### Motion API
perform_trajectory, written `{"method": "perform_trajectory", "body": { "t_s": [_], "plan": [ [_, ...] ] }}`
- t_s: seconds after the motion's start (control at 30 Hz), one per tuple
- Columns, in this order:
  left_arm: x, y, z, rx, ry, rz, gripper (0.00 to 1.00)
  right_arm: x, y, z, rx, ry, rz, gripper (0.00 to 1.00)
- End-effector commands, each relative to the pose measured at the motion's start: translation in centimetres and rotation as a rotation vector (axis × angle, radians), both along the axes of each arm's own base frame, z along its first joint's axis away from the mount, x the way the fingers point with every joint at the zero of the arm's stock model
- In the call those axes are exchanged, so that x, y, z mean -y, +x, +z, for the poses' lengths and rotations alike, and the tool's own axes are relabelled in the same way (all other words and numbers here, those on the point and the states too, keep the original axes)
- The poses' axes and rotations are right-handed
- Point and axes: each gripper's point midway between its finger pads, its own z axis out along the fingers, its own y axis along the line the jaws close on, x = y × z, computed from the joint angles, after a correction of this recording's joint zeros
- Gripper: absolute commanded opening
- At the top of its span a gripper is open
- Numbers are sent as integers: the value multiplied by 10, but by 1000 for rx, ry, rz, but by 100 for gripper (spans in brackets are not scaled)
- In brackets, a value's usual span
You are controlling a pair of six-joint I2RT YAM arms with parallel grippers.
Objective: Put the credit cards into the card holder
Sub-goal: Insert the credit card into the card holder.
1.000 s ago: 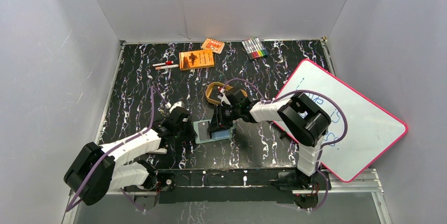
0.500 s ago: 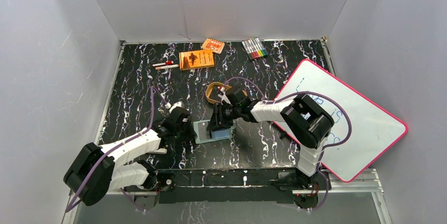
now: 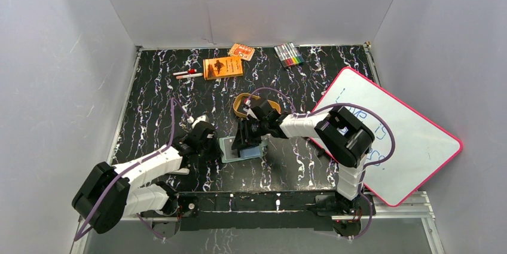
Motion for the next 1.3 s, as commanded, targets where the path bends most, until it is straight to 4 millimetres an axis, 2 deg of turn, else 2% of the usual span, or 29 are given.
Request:
{"method": "perform_trajectory", "body": {
  "t_s": [0.0, 0.17, 0.7, 1.27],
  "plan": [
    [-4, -3, 2, 11, 9, -6, 18, -5, 14, 16, 87, 7, -19, 48],
    [-5, -3, 2, 15, 8, -3, 18, 2, 23, 31, 171, -4, -47, 50],
    [-3, -3, 0, 11, -2, -5, 18, -1, 13, 8, 109, -37, 4, 48],
    [1, -3, -2, 7, -14, -11, 17, -19, -1, 16, 95, 33, 65, 44]
  ]
}}
